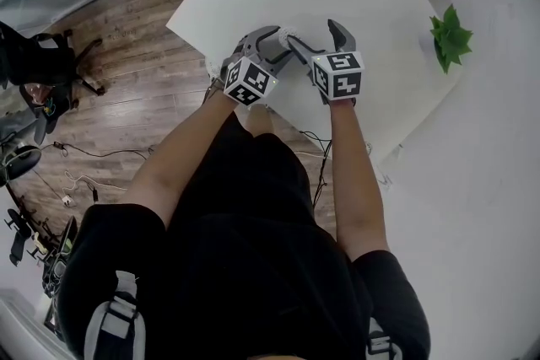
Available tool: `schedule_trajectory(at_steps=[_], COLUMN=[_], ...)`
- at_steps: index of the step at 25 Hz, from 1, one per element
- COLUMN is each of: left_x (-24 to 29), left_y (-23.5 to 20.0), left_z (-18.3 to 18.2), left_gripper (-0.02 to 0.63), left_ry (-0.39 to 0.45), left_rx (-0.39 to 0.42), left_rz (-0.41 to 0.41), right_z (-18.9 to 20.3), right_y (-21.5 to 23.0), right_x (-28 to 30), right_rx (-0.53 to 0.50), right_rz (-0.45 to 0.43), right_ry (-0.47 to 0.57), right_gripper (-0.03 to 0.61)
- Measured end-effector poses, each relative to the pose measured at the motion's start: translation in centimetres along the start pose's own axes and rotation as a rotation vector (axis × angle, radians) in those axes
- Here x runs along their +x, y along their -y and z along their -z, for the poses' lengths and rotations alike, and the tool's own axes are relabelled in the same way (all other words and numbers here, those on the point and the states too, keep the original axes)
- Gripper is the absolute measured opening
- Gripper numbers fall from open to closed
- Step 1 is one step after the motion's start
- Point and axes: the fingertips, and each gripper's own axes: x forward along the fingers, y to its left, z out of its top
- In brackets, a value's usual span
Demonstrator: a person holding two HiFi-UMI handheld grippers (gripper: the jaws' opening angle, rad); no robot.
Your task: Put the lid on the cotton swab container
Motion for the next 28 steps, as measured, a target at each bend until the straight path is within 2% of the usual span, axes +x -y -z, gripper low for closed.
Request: schedule_trajectory(at_steps=[6, 10, 14, 18, 22, 25, 28], left_x=[-5.4, -9.7, -13.1, -15.9, -18.1, -19.3, -20.3], left_y=[-1.3, -2.4, -3.3, -3.6, -3.1, -2.5, -2.1], left_z=[-0.6, -3.6, -7.9, -12.6, -17.5, -20.8, -23.2], left_gripper=[0.262, 0.262, 0.261, 0.242, 0.165, 0.119, 0.107], left_ry=[0.0, 0.05, 0.107, 0.192, 0.29, 0.357, 0.403], left_rx=[-0.019, -0.006, 0.025, 0.047, 0.066, 0.095, 0.137], left_rz=[-0.014, -0.013, 0.025, 0.073, 0.137, 0.198, 0.247], right_z=[-1.4, -4.1, -7.7, -11.0, -14.0, -14.7, -15.3], right_y=[-0.5, -0.7, -1.4, -3.0, -5.7, -7.2, -8.7], right_x=[-0.7, -3.2, -7.1, -11.8, -16.4, -19.0, -20.6], right_rx=[-0.019, -0.001, -0.02, -0.066, -0.098, -0.112, -0.123], right_rz=[0.002, 0.013, 0.029, 0.063, 0.079, 0.107, 0.134], right_ry=[-0.009, 0.071, 0.197, 0.339, 0.463, 0.521, 0.541], right_gripper=[0.46, 0.459, 0.445, 0.371, 0.259, 0.175, 0.153])
